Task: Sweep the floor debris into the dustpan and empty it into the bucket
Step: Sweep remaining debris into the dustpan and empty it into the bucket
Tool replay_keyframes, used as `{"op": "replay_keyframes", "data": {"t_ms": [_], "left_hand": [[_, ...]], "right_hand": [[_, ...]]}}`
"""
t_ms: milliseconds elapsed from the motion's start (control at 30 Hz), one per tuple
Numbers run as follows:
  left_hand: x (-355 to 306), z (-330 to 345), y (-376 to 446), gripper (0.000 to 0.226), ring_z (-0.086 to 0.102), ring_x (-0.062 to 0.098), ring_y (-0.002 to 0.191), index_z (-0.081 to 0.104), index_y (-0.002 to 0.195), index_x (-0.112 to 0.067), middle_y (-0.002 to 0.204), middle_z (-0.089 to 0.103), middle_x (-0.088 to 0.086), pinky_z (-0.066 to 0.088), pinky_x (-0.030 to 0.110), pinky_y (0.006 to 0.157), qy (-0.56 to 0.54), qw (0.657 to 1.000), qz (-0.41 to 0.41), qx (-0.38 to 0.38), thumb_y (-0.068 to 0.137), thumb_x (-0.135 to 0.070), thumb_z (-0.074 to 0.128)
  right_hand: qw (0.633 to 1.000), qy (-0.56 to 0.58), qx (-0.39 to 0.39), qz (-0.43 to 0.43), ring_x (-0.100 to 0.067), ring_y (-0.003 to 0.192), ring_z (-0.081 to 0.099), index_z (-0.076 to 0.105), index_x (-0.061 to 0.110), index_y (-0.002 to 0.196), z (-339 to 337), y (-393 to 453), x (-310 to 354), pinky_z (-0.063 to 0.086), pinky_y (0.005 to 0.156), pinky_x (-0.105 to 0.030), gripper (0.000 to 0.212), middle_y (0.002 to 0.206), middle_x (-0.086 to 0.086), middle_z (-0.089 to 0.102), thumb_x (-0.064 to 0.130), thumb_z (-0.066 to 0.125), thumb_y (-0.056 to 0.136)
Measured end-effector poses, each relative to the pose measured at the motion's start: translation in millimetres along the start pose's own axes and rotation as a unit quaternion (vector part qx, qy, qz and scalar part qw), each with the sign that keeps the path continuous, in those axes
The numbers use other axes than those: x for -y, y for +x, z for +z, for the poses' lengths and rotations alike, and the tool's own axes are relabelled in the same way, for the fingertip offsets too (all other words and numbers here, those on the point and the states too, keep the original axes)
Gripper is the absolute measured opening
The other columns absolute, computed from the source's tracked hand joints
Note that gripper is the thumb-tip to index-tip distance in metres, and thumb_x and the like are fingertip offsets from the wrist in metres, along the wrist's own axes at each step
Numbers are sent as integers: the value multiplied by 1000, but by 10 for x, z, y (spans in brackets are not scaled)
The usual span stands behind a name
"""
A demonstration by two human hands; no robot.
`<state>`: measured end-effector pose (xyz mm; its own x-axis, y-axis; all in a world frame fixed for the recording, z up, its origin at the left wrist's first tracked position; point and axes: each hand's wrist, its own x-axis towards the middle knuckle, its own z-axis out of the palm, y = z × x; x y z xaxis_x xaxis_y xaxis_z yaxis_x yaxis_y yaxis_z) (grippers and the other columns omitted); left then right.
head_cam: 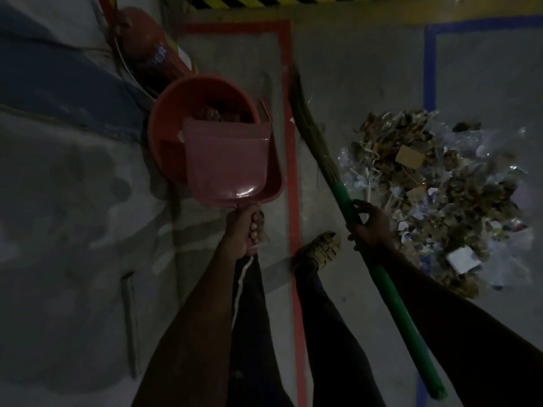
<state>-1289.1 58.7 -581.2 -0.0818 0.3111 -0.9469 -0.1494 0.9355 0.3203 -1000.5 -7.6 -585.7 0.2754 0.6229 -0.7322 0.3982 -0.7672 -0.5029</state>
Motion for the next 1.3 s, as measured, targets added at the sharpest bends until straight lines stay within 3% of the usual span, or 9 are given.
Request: {"op": "replay_keyframes", "data": {"t_ms": [167,300,433,533,633,733,867,1067,1300], "left_hand": [[473,35,387,41,30,14,33,48,51,-21,43,37,-2,25,19,39,-17,999,22,-34,87,-31,65],[621,102,638,44,29,14,34,48,48,-22,43,35,-2,23,22,43,-22,998,37,-35,89,-29,62],[648,200,885,48,29,14,32,47,45,-21,43,34,-1,24,20,41,-30,998,44,-44,91,-24,61],[679,280,1052,42,29,16,32,47,50,-18,43,34,1,26,20,40,-33,998,50,-28,88,-24,64],[748,369,1199,38,29,16,31,46,54,-16,43,35,1,27,19,40,-13,998,43,-31,87,-22,63],[796,496,1293,38,30,16,32,45,55,-16,43,36,2,25,20,43,12,998,27,-51,88,-21,62],[803,663,1366,39,30,15,32,46,51,-20,44,36,0,22,21,47,34,997,11,-62,86,-23,61],[788,871,1486,37,29,14,32,44,55,-14,43,36,1,24,20,42,45,998,31,-39,89,-15,58],[738,1095,1615,36,28,15,32,46,54,-13,43,37,1,25,19,41,94,994,29,-39,86,-15,61]], "right_hand": [[995,-44,59,-61,-33,88,71,56,21,137,380,611,-448,59,71,-55,69,131,-5,60,34,69,71],[988,-91,100,-81,-29,76,71,56,20,138,711,940,-521,60,66,-51,60,126,-9,60,20,69,79],[966,-173,134,-139,-37,93,63,56,12,136,1042,1204,-557,55,79,-51,55,119,-19,56,14,69,83],[950,-245,143,-127,-34,93,56,49,12,136,1264,1337,-628,52,74,-40,52,121,-17,47,11,62,87],[951,-267,125,-95,-36,82,59,31,20,147,1360,1402,-837,57,71,-49,67,132,-13,36,11,60,87],[956,-269,84,-85,-36,76,59,28,17,149,1283,1466,-1065,57,65,-48,68,137,-13,31,13,61,89],[956,-277,33,-92,-33,67,52,28,12,150,1121,1484,-1328,44,57,-37,70,142,-17,29,11,63,89],[977,-210,-21,-39,-44,74,60,32,10,145,977,1497,-1644,47,59,-42,61,141,-17,30,13,60,91],[987,-143,-74,23,-33,74,51,36,10,138,860,1558,-1860,42,64,-38,51,142,-17,30,12,59,93]]}}
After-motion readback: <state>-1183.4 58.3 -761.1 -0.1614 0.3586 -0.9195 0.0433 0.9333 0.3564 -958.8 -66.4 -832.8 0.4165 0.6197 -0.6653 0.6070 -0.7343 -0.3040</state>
